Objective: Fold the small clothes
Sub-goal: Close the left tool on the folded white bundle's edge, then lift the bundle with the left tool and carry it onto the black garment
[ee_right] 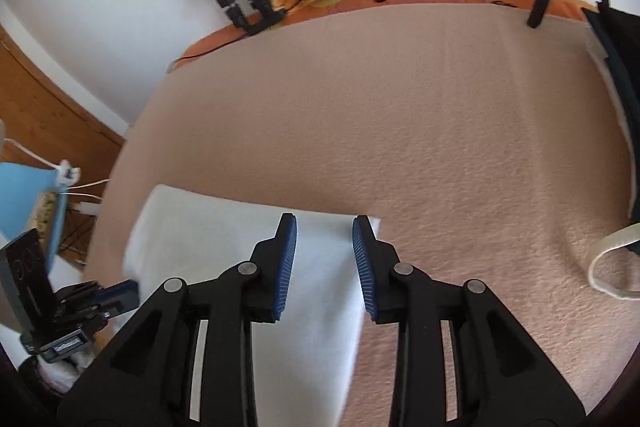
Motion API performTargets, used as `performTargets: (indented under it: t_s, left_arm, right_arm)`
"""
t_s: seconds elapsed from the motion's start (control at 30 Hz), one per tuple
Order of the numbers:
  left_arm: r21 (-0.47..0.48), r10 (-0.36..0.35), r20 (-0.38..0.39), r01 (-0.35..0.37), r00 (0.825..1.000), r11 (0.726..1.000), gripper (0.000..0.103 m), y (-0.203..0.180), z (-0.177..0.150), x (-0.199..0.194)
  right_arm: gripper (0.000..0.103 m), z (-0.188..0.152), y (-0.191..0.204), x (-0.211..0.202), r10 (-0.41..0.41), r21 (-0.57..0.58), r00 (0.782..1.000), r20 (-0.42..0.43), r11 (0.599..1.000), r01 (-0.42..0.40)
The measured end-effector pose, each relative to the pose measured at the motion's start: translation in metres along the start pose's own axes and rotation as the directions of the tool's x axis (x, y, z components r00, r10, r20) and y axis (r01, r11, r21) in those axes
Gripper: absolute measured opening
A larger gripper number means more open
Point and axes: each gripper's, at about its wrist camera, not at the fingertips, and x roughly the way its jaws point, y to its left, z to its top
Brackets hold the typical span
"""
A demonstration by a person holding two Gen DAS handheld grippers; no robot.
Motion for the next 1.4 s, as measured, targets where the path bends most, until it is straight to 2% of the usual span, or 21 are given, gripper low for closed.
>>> performTargets:
  t_s: [0.07, 0.13, 0.17, 0.2, 0.23, 0.27, 0.33, 0.47, 0.53, 0.57, 0.63, 0.7, 0.8, 0.83, 0.87, 0.9, 0.93, 1.0, 1.07, 1.27, 1.4]
  left_arm:
    - [0.015, 0.017, 0.017, -0.018, 1.000, 1.000, 0.012, 0.001, -0.006, -0.009]
    - [0.018, 0.039, 0.045, -0.040, 0.998, 0.999, 0.013, 0.006, -0.010, -0.027]
    - [0.003, 0.037, 0.065, -0.038, 0.997, 0.999, 0.022, 0.011, -0.013, -0.039]
    - [-0.029, 0.032, 0.080, -0.030, 0.996, 0.999, 0.041, 0.018, -0.015, -0.050]
    - [-0.071, 0.023, 0.092, -0.016, 0.995, 0.997, 0.053, 0.026, -0.019, -0.060]
    - [-0.108, 0.006, 0.104, 0.005, 0.995, 0.994, 0.067, 0.033, -0.023, -0.069]
    - [-0.190, -0.043, 0.128, 0.067, 0.991, 0.980, 0.067, 0.046, -0.034, -0.082]
    - [-0.348, -0.176, 0.104, 0.201, 0.979, 0.916, 0.067, 0.067, -0.054, -0.074]
    - [-0.373, -0.185, 0.063, 0.195, 0.981, 0.907, 0.067, 0.068, -0.060, -0.063]
    - [-0.363, -0.187, 0.091, 0.207, 0.978, 0.908, 0.067, 0.064, -0.060, -0.064]
    - [-0.316, -0.177, 0.080, 0.194, 0.981, 0.929, 0.067, 0.052, -0.056, -0.060]
    - [-0.288, -0.177, 0.085, 0.194, 0.981, 0.938, 0.067, 0.042, -0.052, -0.056]
    - [-0.242, -0.165, 0.078, 0.179, 0.983, 0.954, 0.064, 0.027, -0.047, -0.049]
    - [-0.227, -0.155, 0.070, 0.167, 0.985, 0.959, 0.061, 0.022, -0.045, -0.046]
    - [-0.219, -0.139, 0.055, 0.148, 0.989, 0.965, 0.042, 0.020, -0.044, -0.043]
    - [-0.221, -0.114, 0.053, 0.123, 0.992, 0.967, 0.025, 0.018, -0.044, -0.041]
    - [-0.226, -0.102, 0.057, 0.113, 0.993, 0.968, 0.021, 0.019, -0.044, -0.040]
    - [-0.217, -0.086, 0.056, 0.096, 0.995, 0.972, 0.016, 0.019, -0.044, -0.038]
    - [-0.202, -0.063, 0.061, 0.074, 0.996, 0.976, 0.013, 0.015, -0.044, -0.040]
    - [-0.088, 0.005, 0.123, 0.006, 0.992, 0.996, 0.011, -0.002, -0.044, -0.062]
    - [-0.034, 0.005, 0.166, 0.001, 0.986, 0.999, 0.011, -0.016, -0.040, -0.075]
  right_arm:
    - [0.031, -0.001, -0.012, -0.005, -0.044, 0.035, 0.999, 0.023, 0.998, 0.043]
    - [0.032, -0.002, -0.025, -0.016, -0.008, 0.083, 0.999, 0.045, 0.997, 0.004]
    - [0.034, -0.004, -0.029, -0.021, 0.011, 0.091, 0.998, 0.055, 0.996, -0.016]
    - [0.041, -0.006, -0.032, -0.026, 0.026, 0.096, 0.997, 0.067, 0.995, -0.033]
    - [0.050, -0.008, -0.035, -0.029, 0.043, 0.104, 0.996, 0.076, 0.993, -0.051]
    - [0.054, -0.011, -0.037, -0.032, 0.076, 0.111, 0.994, 0.082, 0.990, -0.084]
    - [0.067, -0.018, -0.041, -0.032, 0.150, 0.126, 0.985, 0.084, 0.979, -0.160]
    - [0.067, -0.023, -0.044, -0.016, 0.199, 0.140, 0.978, 0.067, 0.968, -0.207]
    - [0.067, -0.021, -0.042, -0.012, 0.213, 0.137, 0.972, 0.093, 0.965, -0.225]
    - [0.067, -0.019, -0.040, -0.010, 0.218, 0.131, 0.971, 0.099, 0.964, -0.230]
    - [0.067, -0.016, -0.034, -0.004, 0.249, 0.109, 0.964, 0.097, 0.960, -0.259]
    - [0.067, -0.015, -0.025, -0.002, 0.227, 0.071, 0.968, 0.111, 0.969, -0.236]
    - [0.061, -0.013, -0.013, 0.006, 0.277, 0.044, 0.956, 0.097, 0.958, -0.282]
    - [0.060, -0.014, -0.009, 0.007, 0.263, 0.027, 0.960, 0.100, 0.963, -0.266]
    - [0.058, -0.013, -0.005, 0.008, 0.250, 0.011, 0.964, 0.095, 0.968, -0.252]
    - [0.045, -0.013, -0.004, 0.009, 0.255, 0.012, 0.963, 0.086, 0.966, -0.257]
    - [0.027, -0.012, -0.005, 0.013, 0.278, 0.027, 0.958, 0.066, 0.960, -0.280]
    - [0.021, -0.013, -0.003, 0.016, 0.262, 0.025, 0.963, 0.059, 0.964, -0.263]
    - [0.012, -0.014, 0.000, 0.016, 0.258, 0.018, 0.965, 0.051, 0.966, -0.259]
    - [0.010, -0.009, 0.018, -0.010, 0.179, -0.018, 0.979, 0.093, 0.984, -0.178]
    - [0.010, -0.007, 0.029, -0.037, 0.156, -0.057, 0.979, 0.128, 0.987, -0.150]
